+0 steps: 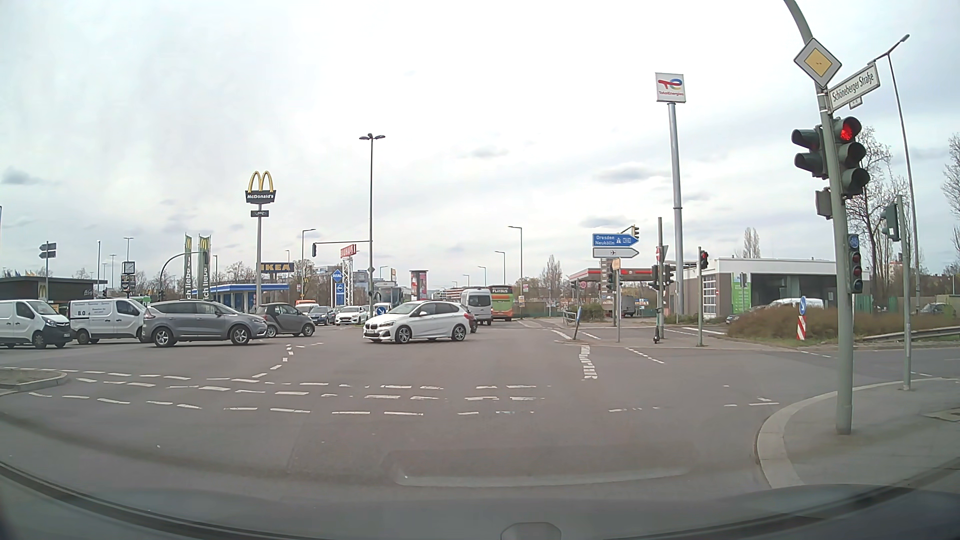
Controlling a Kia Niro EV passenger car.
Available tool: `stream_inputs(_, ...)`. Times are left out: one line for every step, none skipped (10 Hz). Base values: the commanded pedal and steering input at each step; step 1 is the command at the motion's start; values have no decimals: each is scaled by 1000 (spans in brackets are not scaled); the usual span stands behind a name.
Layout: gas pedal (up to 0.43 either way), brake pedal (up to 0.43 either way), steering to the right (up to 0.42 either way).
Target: Follow the waypoints while adhering to traffic rules and regulations
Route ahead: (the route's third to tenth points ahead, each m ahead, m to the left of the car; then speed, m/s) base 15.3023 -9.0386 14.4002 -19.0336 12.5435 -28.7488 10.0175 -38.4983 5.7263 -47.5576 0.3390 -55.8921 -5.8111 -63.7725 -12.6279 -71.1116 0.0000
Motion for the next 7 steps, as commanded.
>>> stream_inputs(0, 409, -17)
stream_inputs(0, 409, -16)
stream_inputs(0, 409, -17)
stream_inputs(0, 409, -17)
stream_inputs(0, 415, -16)
stream_inputs(0, 409, -17)
stream_inputs(0, 409, -17)
